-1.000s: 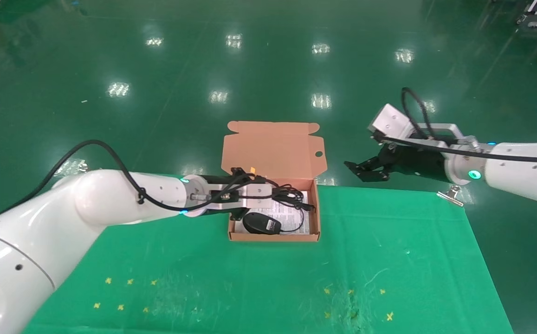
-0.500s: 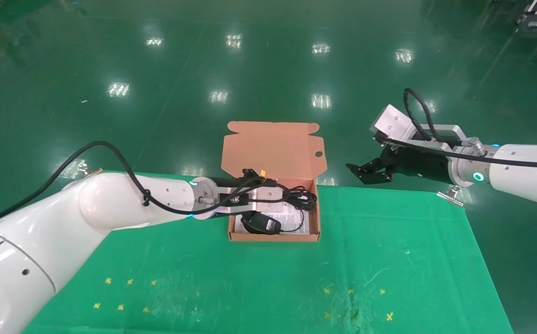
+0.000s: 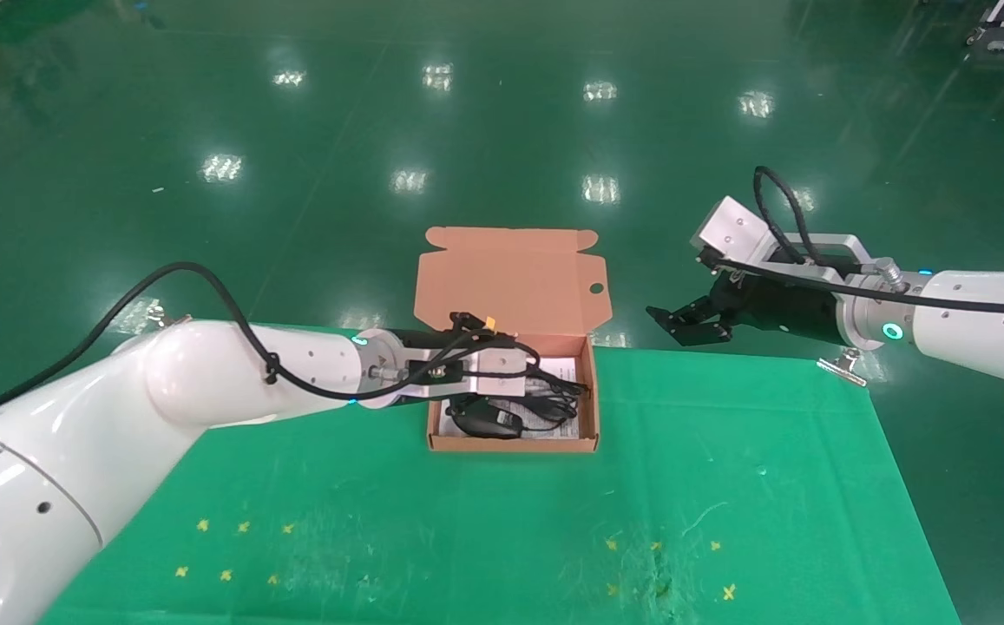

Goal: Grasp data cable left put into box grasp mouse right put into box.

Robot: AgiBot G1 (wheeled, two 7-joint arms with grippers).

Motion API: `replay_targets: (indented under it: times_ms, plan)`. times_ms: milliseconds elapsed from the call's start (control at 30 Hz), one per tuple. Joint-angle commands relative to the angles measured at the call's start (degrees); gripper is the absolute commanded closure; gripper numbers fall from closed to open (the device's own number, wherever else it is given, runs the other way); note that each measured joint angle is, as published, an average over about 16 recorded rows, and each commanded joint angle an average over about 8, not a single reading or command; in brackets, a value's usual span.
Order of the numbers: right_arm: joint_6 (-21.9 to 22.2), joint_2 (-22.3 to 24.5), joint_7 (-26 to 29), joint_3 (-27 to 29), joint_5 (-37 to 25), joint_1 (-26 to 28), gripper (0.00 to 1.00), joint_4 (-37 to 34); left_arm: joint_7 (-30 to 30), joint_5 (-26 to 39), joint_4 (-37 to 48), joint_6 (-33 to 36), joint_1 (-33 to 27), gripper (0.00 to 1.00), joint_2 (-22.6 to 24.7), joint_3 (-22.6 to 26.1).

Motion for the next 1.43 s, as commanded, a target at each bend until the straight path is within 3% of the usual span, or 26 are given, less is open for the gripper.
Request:
replay_targets:
  times_ms: [33,600,1433]
  plan:
    - [0.0,-0.1,0.0,0.0,0.1,0.0,0.00,-0.1,0.0,0.0,-0.4,0.1,0.2,0.00,-0.3,0.0]
    - [-2.0,3.0,-0.5,-0.5,-3.0,3.5,0.00,5.1,-3.5,-3.8,-3.9,0.9,-4.7,0.00,-6.0,-4.0]
    - [-16.3,9.8,-1.6,8.2,19.8,-8.6,0.00,13.6,-10.9,-22.5,-17.7,20.7,8.4,0.00,-20.5,-20.8]
